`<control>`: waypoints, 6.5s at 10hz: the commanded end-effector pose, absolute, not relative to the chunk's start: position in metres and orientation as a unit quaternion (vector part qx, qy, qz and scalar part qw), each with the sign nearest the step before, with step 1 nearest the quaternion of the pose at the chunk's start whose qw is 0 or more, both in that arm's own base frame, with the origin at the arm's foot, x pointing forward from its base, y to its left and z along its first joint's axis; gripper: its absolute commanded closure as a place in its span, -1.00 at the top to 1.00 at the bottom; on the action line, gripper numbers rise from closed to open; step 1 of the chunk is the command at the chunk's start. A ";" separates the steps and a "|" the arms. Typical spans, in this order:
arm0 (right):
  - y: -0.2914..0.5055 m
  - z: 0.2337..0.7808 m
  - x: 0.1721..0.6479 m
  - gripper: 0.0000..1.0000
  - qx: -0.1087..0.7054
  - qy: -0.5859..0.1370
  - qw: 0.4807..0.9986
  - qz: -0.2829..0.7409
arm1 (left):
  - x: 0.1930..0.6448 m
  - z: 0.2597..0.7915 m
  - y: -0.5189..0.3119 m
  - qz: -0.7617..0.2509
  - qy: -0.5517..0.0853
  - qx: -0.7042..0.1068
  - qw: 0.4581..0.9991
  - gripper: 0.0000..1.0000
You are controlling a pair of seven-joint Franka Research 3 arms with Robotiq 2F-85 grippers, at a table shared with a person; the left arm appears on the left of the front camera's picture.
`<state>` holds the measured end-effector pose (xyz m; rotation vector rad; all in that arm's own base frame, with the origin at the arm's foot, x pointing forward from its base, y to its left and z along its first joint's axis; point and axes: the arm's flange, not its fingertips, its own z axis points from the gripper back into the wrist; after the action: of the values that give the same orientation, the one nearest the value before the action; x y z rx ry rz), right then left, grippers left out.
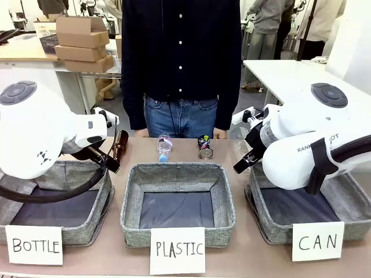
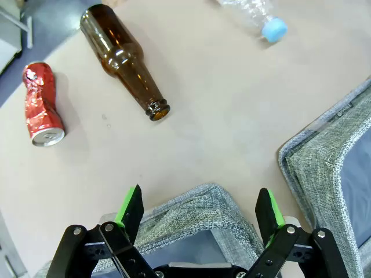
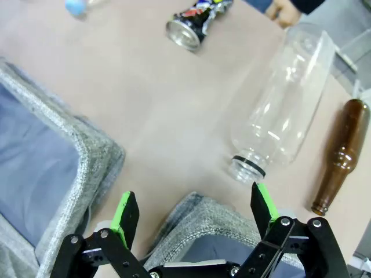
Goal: Sort the can waste into the basket.
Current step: Pick up the can waste from the table and place it in the right Fabric basket.
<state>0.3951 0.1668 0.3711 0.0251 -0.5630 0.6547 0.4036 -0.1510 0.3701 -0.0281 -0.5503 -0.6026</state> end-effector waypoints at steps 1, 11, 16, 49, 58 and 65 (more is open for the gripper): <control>0.167 0.371 0.395 1.00 0.012 -0.273 0.908 0.317 | 0.404 0.370 -0.151 -0.293 -0.268 -0.014 0.918 1.00; 0.126 0.482 0.220 1.00 0.041 -0.247 0.912 0.326 | 0.228 0.478 -0.129 -0.379 -0.281 0.066 0.879 1.00; 0.130 0.536 0.285 1.00 0.255 -0.222 0.920 0.199 | 0.290 0.546 -0.146 -0.360 -0.272 -0.126 0.883 1.00; 0.184 0.487 0.545 1.00 0.280 -0.077 0.957 0.011 | 0.340 0.526 0.040 -0.103 -0.379 -0.631 0.669 1.00; 0.263 0.336 0.646 1.00 0.118 -0.051 0.992 0.002 | 0.340 0.526 0.040 -0.103 -0.379 -0.631 0.669 1.00; 0.285 0.309 0.656 0.54 0.094 -0.065 0.993 0.005 | 0.340 0.526 0.040 -0.103 -0.379 -0.631 0.669 1.00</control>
<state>0.6479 0.2794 0.3092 0.2549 -0.1229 0.0332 0.3389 0.0425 0.5237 -1.4053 -0.8232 -0.2197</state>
